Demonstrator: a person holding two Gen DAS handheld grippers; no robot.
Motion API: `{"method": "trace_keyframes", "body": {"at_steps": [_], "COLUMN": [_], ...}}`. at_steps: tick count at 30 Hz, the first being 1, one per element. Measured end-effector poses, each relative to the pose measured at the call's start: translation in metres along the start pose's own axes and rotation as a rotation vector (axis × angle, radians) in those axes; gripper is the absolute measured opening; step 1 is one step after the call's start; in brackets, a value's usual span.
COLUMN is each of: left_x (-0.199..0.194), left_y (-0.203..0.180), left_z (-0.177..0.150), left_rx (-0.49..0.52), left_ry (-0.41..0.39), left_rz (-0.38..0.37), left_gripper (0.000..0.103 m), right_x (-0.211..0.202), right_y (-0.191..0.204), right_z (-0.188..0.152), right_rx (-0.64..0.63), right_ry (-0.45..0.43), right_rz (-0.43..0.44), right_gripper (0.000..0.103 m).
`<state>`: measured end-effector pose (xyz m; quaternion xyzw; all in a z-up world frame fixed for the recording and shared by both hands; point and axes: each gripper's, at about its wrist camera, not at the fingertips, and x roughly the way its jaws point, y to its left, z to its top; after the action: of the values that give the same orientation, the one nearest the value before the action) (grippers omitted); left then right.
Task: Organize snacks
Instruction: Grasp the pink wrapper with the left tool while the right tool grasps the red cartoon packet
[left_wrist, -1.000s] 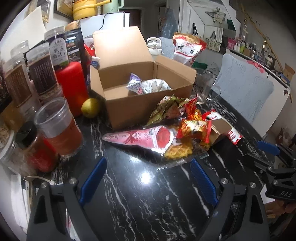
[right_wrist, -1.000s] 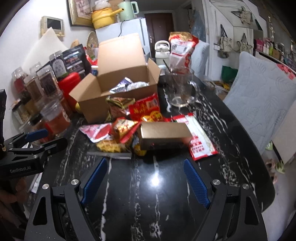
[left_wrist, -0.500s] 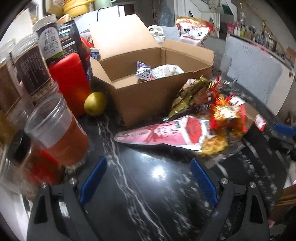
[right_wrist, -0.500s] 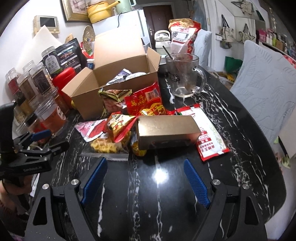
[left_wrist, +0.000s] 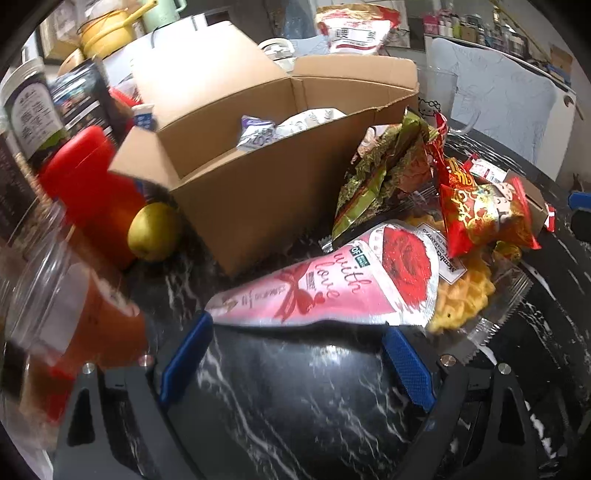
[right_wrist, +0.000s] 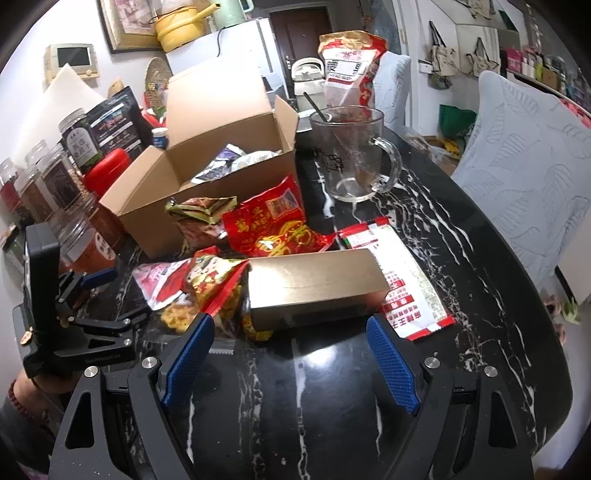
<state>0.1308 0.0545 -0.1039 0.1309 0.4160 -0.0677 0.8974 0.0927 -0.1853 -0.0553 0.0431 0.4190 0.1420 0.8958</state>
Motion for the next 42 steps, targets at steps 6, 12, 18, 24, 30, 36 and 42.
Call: {"method": "trace_keyframes", "body": {"at_steps": [6, 12, 18, 24, 30, 36, 42], "left_x": [0.011, 0.019, 0.031, 0.028, 0.020, 0.005, 0.009], "left_y": [0.001, 0.004, 0.009, 0.008, 0.011, 0.012, 0.008], "left_z": [0.006, 0.015, 0.024, 0.027, 0.022, 0.015, 0.016], "left_rx": [0.067, 0.068, 0.051, 0.048, -0.010, -0.087, -0.071], "left_ry": [-0.037, -0.050, -0.034, -0.028, 0.000, 0.052, 0.053], "left_rz": [0.004, -0.076, -0.122, -0.115, -0.142, -0.222, -0.189], "left_gripper": [0.093, 0.065, 0.048, 0.029, 0.023, 0.020, 0.020], "right_x": [0.003, 0.009, 0.013, 0.015, 0.015, 0.010, 0.007], "right_y": [-0.004, -0.003, -0.003, -0.004, -0.006, -0.008, -0.009], "right_z": [0.002, 0.004, 0.005, 0.006, 0.006, 0.004, 0.000], "right_rx": [0.012, 0.013, 0.015, 0.026, 0.041, 0.049, 0.064], "right_ry": [0.005, 0.018, 0.027, 0.035, 0.035, 0.030, 0.029], "right_rz": [-0.005, 0.004, 0.001, 0.004, 0.020, 0.031, 0.053], "right_gripper": [0.085, 0.085, 0.085, 0.085, 0.085, 0.085, 0.085]}}
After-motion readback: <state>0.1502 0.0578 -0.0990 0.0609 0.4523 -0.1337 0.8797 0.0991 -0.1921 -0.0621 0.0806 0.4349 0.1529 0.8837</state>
